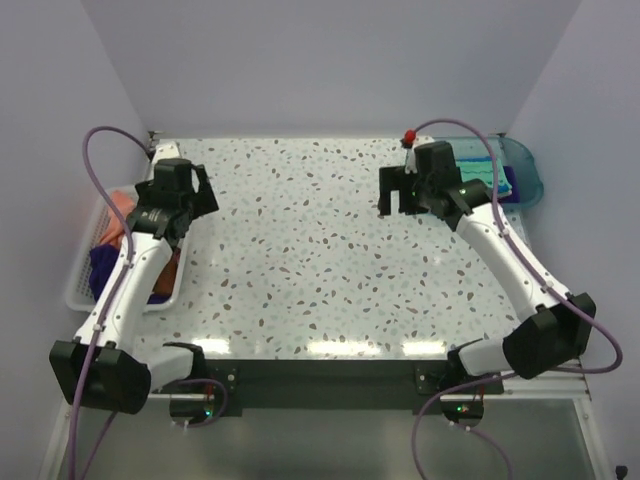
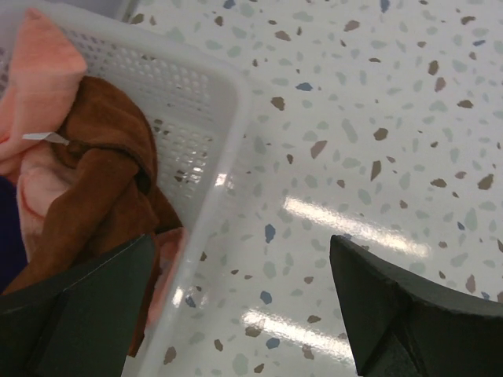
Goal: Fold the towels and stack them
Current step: Neatly place the folded towel into the bin
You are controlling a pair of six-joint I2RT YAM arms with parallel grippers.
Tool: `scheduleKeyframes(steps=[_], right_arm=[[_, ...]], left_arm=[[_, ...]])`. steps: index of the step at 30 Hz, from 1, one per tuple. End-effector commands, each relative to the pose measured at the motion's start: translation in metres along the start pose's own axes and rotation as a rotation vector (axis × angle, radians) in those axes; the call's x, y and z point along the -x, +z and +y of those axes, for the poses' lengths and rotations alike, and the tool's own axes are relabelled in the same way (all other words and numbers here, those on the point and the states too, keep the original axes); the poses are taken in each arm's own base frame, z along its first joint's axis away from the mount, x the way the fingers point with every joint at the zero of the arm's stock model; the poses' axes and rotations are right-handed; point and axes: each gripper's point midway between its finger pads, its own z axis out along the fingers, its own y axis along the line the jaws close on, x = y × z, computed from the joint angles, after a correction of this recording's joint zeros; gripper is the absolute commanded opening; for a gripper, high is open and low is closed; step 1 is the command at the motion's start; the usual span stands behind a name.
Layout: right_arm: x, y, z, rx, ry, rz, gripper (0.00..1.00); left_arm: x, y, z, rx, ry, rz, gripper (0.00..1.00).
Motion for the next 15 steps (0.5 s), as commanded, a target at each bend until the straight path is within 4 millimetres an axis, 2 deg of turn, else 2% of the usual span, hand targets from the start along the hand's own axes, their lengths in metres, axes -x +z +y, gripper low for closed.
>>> scheduleKeyframes(steps=[1,3,4,5,8,12,13,15], right_arm=[[-0.037,-0.016,0.052,0.240,0.005,0.045,0.98],[-0.058,-0.027,0.065,0.321,-0.006,0.054,0.98],[-0.064,-0.029,0.066,0.327,-0.002,0.052,0.98],[-0.078,-0.026,0.065,0.327,-0.002,0.074,0.99],[-0.095,-0.035,0.064,0.348,-0.005,0.088,0.98],[-0.102,-0.051,0.047,0.290,-0.009,0.059,0.98],[-0.098,-0.054,0.034,0.223,-0.009,0.028,0.98],[-0.090,-0.077,0.018,0.162,0.006,-0.032,0.98]], left_arm=[[0.006,-0.004,0.041,0.159,-0.043,0.004,1.00],[0.004,-0.004,0.047,0.173,-0.056,0.010,1.00],[0.000,-0.005,0.050,0.179,-0.052,0.022,1.00],[0.000,-0.007,0.052,0.180,-0.054,0.018,1.00],[-0.003,-0.015,0.055,0.172,-0.057,0.016,1.00],[-0.003,-0.032,0.050,0.105,-0.067,0.002,1.00],[-0.006,-0.036,0.051,0.097,-0.064,0.008,1.00],[-0.002,-0.052,0.047,0.037,-0.065,-0.021,1.00]])
